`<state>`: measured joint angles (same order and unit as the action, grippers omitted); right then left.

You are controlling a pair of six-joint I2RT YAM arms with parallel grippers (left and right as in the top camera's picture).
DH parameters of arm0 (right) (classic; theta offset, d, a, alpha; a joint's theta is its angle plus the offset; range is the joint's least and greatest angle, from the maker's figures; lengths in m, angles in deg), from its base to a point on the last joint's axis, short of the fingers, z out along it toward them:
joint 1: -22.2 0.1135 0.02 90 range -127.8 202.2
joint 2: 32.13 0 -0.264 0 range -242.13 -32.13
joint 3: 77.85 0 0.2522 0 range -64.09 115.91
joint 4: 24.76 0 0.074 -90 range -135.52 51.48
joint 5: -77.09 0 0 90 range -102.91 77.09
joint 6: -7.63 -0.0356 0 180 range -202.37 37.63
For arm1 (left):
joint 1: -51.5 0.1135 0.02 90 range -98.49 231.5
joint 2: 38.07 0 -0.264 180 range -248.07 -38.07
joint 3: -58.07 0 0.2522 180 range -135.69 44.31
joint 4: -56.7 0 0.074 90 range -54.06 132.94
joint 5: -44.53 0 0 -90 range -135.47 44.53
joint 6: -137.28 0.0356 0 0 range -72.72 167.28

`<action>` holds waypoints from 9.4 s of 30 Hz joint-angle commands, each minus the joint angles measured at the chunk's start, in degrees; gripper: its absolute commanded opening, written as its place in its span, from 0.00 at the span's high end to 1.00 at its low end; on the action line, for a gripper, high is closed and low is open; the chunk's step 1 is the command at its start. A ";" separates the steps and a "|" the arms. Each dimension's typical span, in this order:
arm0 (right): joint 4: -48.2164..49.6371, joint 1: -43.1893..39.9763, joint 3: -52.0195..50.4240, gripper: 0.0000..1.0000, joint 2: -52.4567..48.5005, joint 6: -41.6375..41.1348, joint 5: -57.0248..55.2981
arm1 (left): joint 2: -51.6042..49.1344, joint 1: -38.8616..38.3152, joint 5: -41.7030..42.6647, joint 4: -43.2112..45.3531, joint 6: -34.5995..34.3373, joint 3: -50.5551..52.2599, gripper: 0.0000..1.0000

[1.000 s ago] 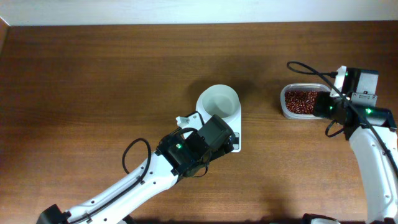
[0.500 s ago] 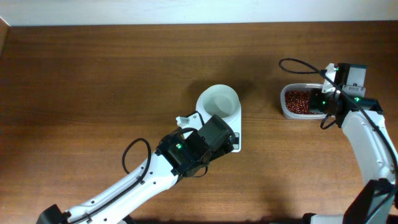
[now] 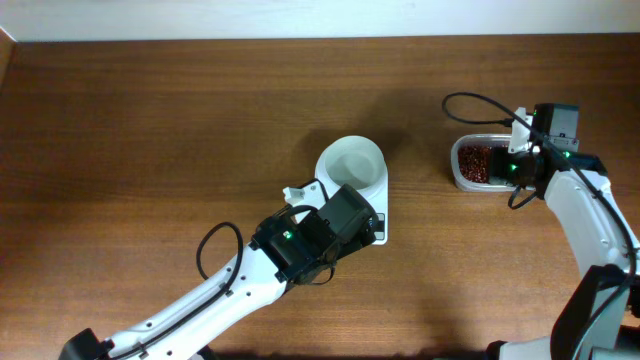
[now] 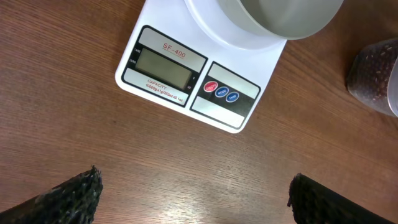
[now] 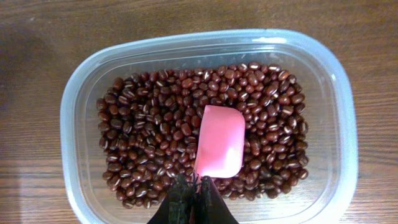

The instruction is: Scoop and weigh 50g on scale

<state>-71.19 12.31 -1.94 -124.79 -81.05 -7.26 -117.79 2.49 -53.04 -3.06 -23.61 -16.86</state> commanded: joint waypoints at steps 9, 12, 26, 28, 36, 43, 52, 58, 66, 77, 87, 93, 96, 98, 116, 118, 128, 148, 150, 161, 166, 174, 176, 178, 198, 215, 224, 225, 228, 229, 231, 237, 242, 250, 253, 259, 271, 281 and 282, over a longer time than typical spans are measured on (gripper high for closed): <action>-1.40 -14.51 1.16 0.96 -0.50 -7.85 29.70 | -0.31 -0.11 -0.83 -0.07 0.26 0.13 0.01; -1.51 -17.66 1.14 0.96 -0.52 -7.85 35.85 | -0.31 -0.11 -0.83 -0.07 0.26 0.13 0.01; -3.96 -23.06 1.11 0.96 -0.52 -7.82 54.97 | -0.31 -0.11 -0.83 -0.04 0.24 0.13 0.01; -4.22 -23.54 1.14 0.96 -0.52 -7.82 58.60 | -0.31 -0.13 -0.83 -0.07 0.26 0.13 0.01; -9.53 -25.90 1.11 0.96 -0.52 -7.48 62.86 | -0.31 -0.11 -0.83 -0.02 0.24 0.13 0.01; -12.94 -26.23 1.14 0.96 -0.50 -4.48 69.40 | -0.31 -0.07 -0.83 0.33 0.24 0.13 0.01; -21.03 -26.23 1.14 0.96 -0.50 1.68 74.36 | -0.50 -0.24 -5.03 0.94 3.76 0.15 1.00; -24.59 -26.23 1.11 0.96 -0.50 5.84 75.12 | -6.54 -2.84 -6.45 9.55 13.51 0.17 1.00; -24.59 -26.23 1.11 0.96 -0.50 6.01 74.73 | -15.47 -3.67 -11.19 15.06 5.53 0.17 1.00; -24.59 -26.18 1.14 0.96 -0.50 5.99 74.73 | -20.59 -1.51 -8.22 18.82 5.55 0.17 1.00; -24.59 -26.18 1.14 0.96 -0.50 5.99 74.73 | -23.02 0.35 -2.51 19.89 5.62 0.17 1.00; -24.59 -26.18 1.14 0.96 -0.50 5.99 74.73 | -23.47 0.44 -2.23 20.17 5.60 0.17 1.00; -24.59 -26.18 1.11 0.96 -0.50 5.99 74.73 | -23.74 0.44 -2.23 20.35 5.60 0.17 1.00; -24.59 -26.18 1.11 0.96 -0.50 5.99 74.73 | -24.17 0.46 -2.08 20.72 5.60 0.17 1.00; -24.59 -26.18 1.11 0.96 -0.50 5.99 74.73 | -25.09 1.53 -1.62 21.57 5.57 0.17 1.00; -24.59 -26.18 1.11 0.96 -0.50 5.99 74.73 | -25.42 2.12 -0.74 21.62 5.57 0.17 1.00; -24.57 -26.18 1.14 0.96 -0.50 5.99 74.73 | -26.32 2.47 0.55 22.69 5.62 0.17 1.00; -24.59 -26.18 1.14 0.96 -0.50 5.99 74.73 | -27.65 3.08 2.89 22.21 5.53 0.17 1.00; -24.57 -26.18 1.14 0.96 -0.50 5.99 74.73 | -27.69 3.43 2.86 20.68 3.15 0.17 1.00; -24.59 -26.18 1.14 0.96 -0.50 5.95 74.75 | -26.45 4.09 6.69 19.52 6.16 -0.02 1.00; -24.57 -26.18 1.14 0.96 -0.50 6.01 74.73 | -18.38 4.09 7.23 16.76 18.03 -0.11 1.00; -24.57 -26.12 1.14 0.96 -0.50 6.01 74.66 | -4.74 4.20 7.17 13.77 45.00 -0.11 0.78; -24.59 -26.12 1.14 0.96 -0.50 5.97 73.37 | -2.01 4.20 6.19 11.06 48.52 -0.11 0.67; -24.59 -26.12 1.14 0.96 -0.50 5.97 71.78 | -0.11 4.20 2.29 7.21 48.72 -0.11 0.54; -24.39 -26.12 1.14 0.96 -0.50 5.97 69.05 | -13.88 1.64 -3.10 17.77 31.23 0.07 1.00; -24.13 -26.12 1.14 0.96 -0.50 5.97 67.52 | -23.45 1.97 -2.54 22.80 20.57 0.07 1.00; -24.13 -26.12 1.14 0.96 -0.50 5.97 67.52 | -24.33 1.97 -0.07 22.60 20.11 0.07 1.00; -24.15 -26.12 1.14 0.96 -0.50 5.97 67.52 | -24.37 1.97 0.15 22.58 20.11 0.07 1.00; -24.15 -26.12 1.14 0.96 -0.50 5.97 67.54 | -24.41 1.99 0.24 22.40 20.11 0.07 1.00; -24.15 -26.12 1.14 0.96 -0.50 5.97 67.54 | -24.41 1.99 0.24 22.36 20.11 0.07 1.00; -24.15 -26.12 1.14 0.96 -0.50 5.97 67.52 | -24.44 1.99 0.22 22.12 19.89 0.07 1.00; -24.15 -26.12 1.14 0.96 -0.50 5.97 67.54 | -25.51 2.29 0.35 21.75 17.57 0.07 1.00; -24.15 -26.12 1.14 0.96 -0.50 5.97 67.54 | -25.51 2.32 0.15 21.75 17.57 0.07 1.00; -24.13 -26.12 1.14 0.96 -0.50 5.97 67.52 | -25.66 2.32 -1.33 22.91 17.57 0.07 1.00; -24.13 -26.12 1.14 0.96 -0.50 5.97 67.52 | -25.70 2.32 -1.66 23.30 17.57 0.07 1.00; -24.15 -26.12 1.14 0.96 -0.50 5.97 67.52 | -25.70 2.32 -2.19 23.41 17.57 0.07 1.00; -24.13 -26.12 1.14 0.96 -0.50 5.97 67.52 | -25.94 2.29 -1.62 23.04 17.57 0.07 1.00; -23.89 -26.12 1.14 0.96 -0.50 5.97 67.52 | -27.19 3.56 1.11 23.23 17.55 0.07 1.00; -23.89 -26.12 1.14 0.96 -0.50 5.97 67.52 | -27.19 3.56 1.73 23.26 17.55 0.04 1.00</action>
<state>-95.32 -13.51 -1.81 -125.01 -75.96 60.38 -142.82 5.66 -52.95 20.33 -5.30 -16.88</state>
